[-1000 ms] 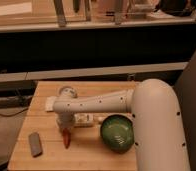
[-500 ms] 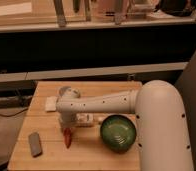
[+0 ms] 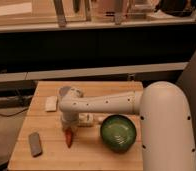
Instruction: Drag the pepper across the table
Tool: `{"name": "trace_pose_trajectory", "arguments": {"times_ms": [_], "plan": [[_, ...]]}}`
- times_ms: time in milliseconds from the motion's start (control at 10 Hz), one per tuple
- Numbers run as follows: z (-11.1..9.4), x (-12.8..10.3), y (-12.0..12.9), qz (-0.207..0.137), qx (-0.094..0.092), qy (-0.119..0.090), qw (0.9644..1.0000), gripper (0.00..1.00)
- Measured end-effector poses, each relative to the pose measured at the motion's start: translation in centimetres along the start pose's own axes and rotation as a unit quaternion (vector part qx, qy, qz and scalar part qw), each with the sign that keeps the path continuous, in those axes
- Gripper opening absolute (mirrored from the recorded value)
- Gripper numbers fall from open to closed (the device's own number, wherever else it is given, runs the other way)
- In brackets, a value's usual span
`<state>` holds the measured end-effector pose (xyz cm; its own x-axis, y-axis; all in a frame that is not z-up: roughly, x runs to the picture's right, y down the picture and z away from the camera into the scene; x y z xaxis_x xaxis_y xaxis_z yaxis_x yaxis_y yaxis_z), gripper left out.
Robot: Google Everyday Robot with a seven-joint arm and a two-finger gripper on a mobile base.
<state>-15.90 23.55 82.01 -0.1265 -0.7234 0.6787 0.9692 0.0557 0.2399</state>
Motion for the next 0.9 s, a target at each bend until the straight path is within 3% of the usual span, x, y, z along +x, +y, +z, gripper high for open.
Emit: {"name": "trace_pose_trajectory", "arguments": {"times_ms": [900], "plan": [[-0.8,-0.1,1.0,0.004,0.017,0.002,0.9998,0.00]]}}
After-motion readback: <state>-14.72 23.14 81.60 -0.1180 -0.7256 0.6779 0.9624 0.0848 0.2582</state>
